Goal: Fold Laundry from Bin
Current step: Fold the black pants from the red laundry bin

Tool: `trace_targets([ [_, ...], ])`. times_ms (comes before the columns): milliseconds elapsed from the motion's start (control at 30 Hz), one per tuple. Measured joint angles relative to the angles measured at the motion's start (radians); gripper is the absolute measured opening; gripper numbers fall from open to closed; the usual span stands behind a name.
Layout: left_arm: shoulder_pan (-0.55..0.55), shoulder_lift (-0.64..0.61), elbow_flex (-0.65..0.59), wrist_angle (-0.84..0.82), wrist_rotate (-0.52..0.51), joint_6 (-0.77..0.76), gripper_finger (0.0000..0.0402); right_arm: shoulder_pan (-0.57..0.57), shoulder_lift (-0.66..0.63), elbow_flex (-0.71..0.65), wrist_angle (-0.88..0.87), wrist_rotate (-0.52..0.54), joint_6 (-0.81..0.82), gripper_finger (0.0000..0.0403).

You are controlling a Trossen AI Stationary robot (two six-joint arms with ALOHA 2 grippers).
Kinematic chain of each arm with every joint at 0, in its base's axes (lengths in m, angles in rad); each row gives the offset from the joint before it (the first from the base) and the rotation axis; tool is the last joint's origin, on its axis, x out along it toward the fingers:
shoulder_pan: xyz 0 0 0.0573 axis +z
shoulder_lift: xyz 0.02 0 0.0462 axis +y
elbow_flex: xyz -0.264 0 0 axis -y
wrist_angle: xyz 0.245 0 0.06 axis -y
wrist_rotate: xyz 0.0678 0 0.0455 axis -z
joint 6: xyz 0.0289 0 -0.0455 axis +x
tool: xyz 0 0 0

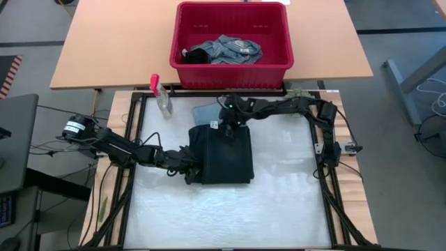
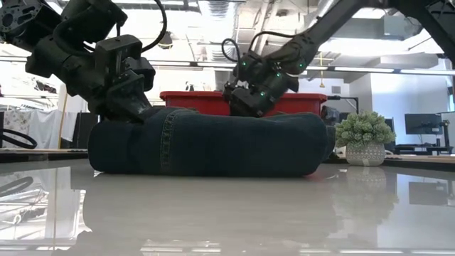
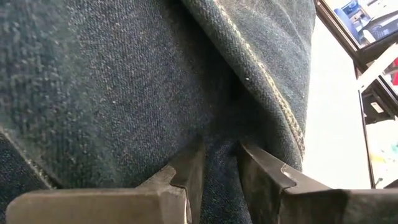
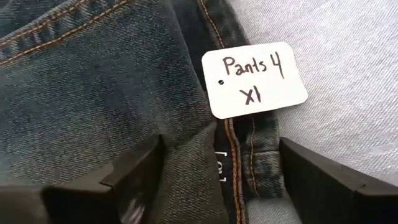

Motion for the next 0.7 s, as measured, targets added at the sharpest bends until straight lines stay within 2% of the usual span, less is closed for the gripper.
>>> trace_targets([
  [100, 0.006, 0.000, 0.000, 0.000, 0.001, -0.004, 0.0086, 0.007, 0.000, -0.002, -0.008, 0.000, 0.008, 0.0293],
  [167, 0.011, 0.000, 0.000, 0.000, 0.002, -0.009, 0.0086, 0.012, 0.000, -0.003, -0.009, 0.001, 0.011, 0.0249],
  [367, 0.015, 0.000, 0.000, 0.000, 0.006, -0.027, 0.0086, 0.019, 0.002, -0.002, -0.011, 0.002, 0.011, 0.0067],
  [567, 0.015, 0.000, 0.000, 0.011, 0.010, -0.052, 0.0086, -0.008, -0.003, 0.097, -0.111, -0.059, 0.058, 0.0062],
  [700, 0.018, 0.001, -0.002, 0.070, 0.086, -0.073, 0.0086, -0.001, -0.043, 0.235, -0.273, -0.084, 0.024, 0.0062],
])
